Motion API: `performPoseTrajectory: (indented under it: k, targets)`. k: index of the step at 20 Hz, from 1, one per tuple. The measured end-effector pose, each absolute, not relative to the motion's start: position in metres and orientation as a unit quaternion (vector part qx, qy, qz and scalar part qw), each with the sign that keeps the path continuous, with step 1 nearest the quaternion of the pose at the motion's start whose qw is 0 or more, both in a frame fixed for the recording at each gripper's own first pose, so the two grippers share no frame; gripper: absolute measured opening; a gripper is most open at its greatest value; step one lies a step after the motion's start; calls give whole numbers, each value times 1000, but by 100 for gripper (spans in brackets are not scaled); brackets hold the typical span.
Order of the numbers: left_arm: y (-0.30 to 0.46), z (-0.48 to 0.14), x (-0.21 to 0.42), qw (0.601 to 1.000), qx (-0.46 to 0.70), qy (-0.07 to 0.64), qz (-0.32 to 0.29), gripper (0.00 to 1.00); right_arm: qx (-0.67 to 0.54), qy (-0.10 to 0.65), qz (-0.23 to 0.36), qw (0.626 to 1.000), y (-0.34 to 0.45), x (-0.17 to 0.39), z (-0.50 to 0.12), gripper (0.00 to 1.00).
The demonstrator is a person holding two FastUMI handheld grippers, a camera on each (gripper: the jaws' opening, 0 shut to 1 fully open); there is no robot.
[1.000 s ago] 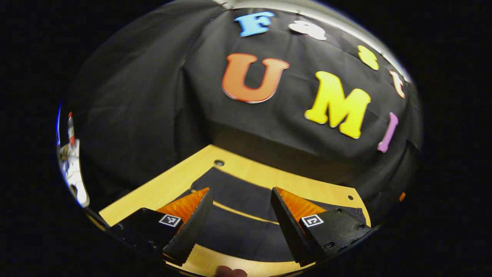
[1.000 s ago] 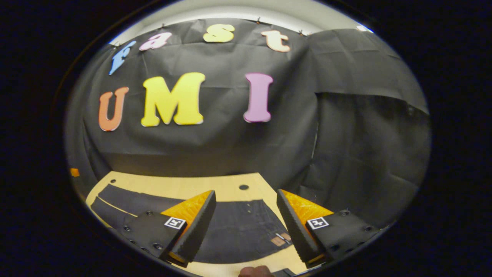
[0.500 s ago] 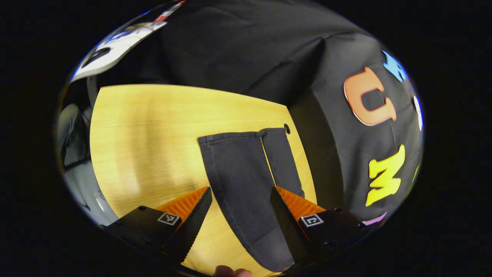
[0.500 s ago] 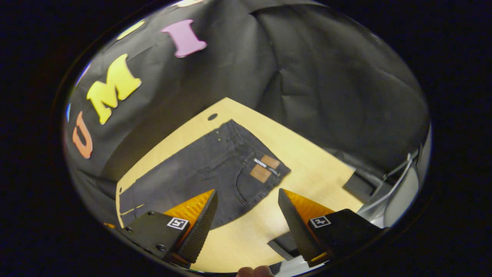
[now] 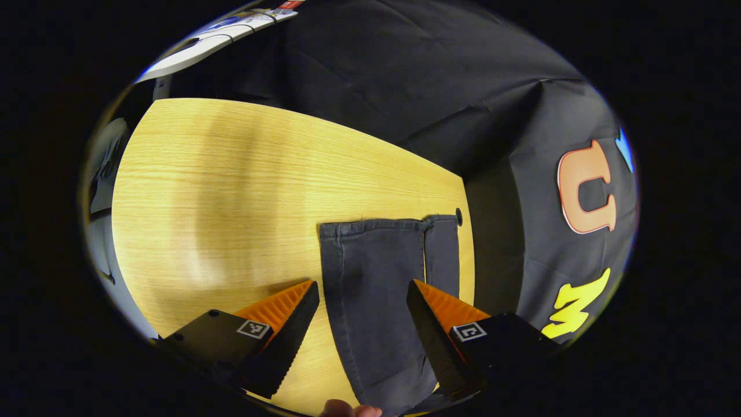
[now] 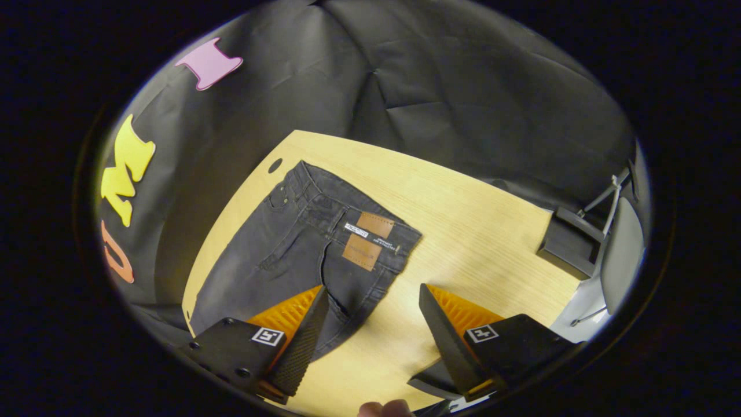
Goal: Grasp the waist and the cuffs of the jeans and fold them to make the two legs overlap; first hold the waist and fold one-third of the jeans toward the cuffs, then hold the cuffs and fold the remaining one-third in the same direction to finish folding.
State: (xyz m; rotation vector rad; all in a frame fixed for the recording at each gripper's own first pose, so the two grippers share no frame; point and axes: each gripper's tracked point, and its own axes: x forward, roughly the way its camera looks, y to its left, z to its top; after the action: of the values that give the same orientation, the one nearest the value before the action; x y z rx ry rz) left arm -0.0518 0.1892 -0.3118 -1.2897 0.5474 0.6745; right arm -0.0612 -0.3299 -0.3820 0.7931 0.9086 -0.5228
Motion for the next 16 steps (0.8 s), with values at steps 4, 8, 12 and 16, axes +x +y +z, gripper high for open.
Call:
performPoseTrajectory:
  k: [4,8,12,16]
  targets:
    - [194,-315,-41,726,-560,255,308,100,376,430,-254,781,-327,-60,-386,92]
    - [193,-317,-24,737,-549,259,297,98,381,422,-266,778,-329,-48,-387,98]
    - [191,-319,-5,741,-556,255,277,94,378,415,-283,777,-332,-46,-389,98]
    - [188,-325,6,742,-553,266,270,86,329,445,-343,760,-343,-58,-397,85]
